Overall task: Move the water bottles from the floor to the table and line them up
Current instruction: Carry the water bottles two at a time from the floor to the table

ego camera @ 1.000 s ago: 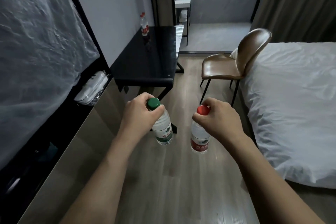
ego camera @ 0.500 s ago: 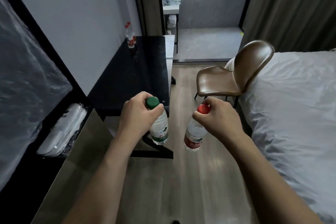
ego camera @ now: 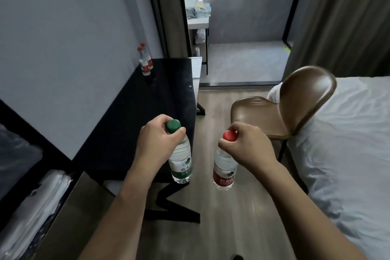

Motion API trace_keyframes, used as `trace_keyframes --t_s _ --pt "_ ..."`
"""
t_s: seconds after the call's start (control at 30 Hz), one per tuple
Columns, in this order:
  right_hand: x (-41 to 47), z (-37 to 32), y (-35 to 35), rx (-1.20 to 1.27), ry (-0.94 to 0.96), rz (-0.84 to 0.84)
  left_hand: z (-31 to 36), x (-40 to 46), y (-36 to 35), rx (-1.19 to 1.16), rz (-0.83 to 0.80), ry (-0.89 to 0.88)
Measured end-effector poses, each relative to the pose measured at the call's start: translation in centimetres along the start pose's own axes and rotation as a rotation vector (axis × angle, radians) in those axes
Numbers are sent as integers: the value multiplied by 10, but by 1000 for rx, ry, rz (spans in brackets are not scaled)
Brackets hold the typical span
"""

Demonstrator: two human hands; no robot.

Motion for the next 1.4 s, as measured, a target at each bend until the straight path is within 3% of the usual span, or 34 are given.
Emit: trace_keyframes --t_s 0.3,0.57,1.0,1.4 --pt "155 0 -3 3 53 -38 5 121 -65 -14 43 -35" --pt "288 -12 -42 -17 44 -80 -36 235 -115 2 18 15" --pt "458 -41 -90 -34 68 -88 -89 396 -150 0 64 89" --pt "617 -74 -155 -14 176 -214 -124 516 -184 56 141 174"
Point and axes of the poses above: each hand's wrist, its own x-axis towards the middle knuckle, its own y-axis out of the back of the hand, z = x × y, the point moved 1 cm from there along x, towards the middle knuckle, and after that the axes turned 9 degrees about -y, right-handed, at the moved point
